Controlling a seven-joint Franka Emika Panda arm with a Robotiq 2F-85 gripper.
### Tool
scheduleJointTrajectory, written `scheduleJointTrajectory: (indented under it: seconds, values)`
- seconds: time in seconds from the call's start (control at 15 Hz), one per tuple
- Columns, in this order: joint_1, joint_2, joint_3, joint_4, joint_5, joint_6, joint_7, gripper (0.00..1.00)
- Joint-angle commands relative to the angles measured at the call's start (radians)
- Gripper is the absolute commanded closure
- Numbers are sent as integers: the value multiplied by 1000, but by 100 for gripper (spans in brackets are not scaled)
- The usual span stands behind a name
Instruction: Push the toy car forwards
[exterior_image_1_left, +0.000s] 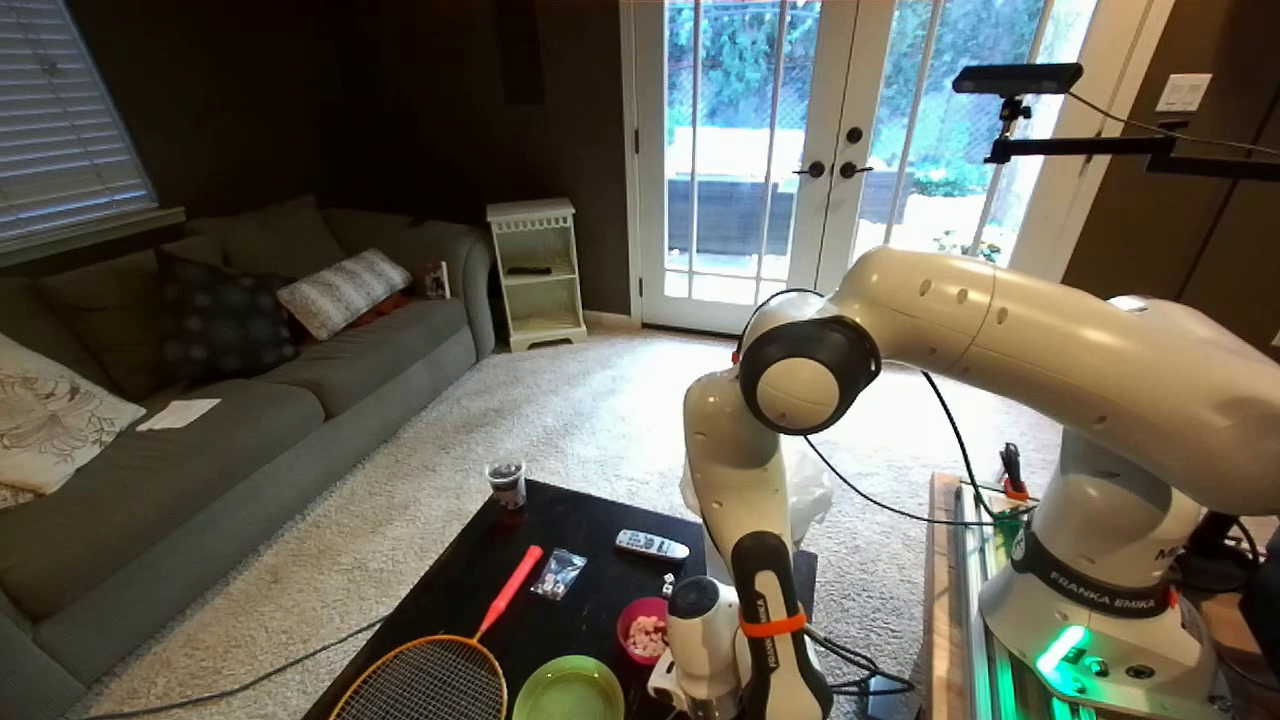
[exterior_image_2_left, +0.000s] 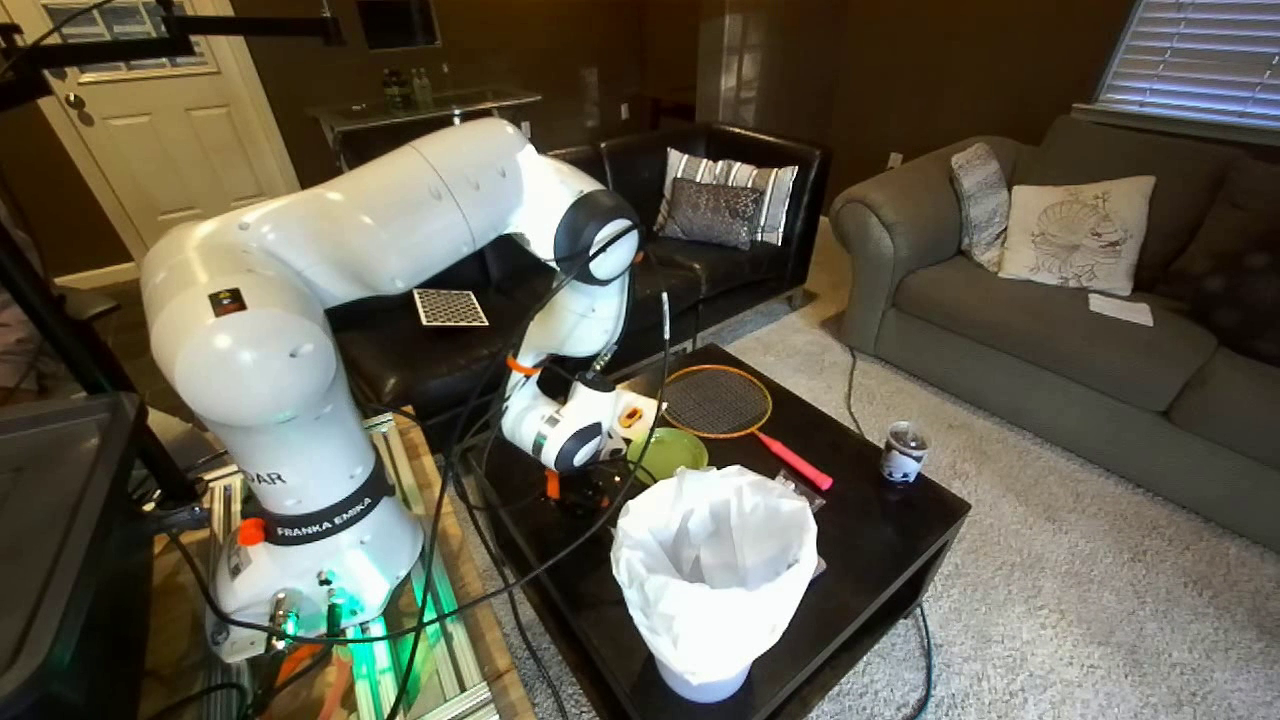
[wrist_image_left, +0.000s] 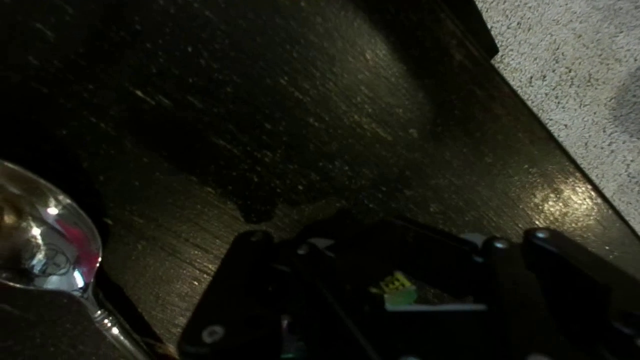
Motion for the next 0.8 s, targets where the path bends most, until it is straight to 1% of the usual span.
scheduleJointTrajectory:
  seconds: [0.0,0.33,0.73]
  values:
    - [45,-45,-18,-14,3,-42,32,100]
    - [81,-72,-25,-9,-4,-48,31,100]
    - [104,-91,3,3,5,-28,45,100]
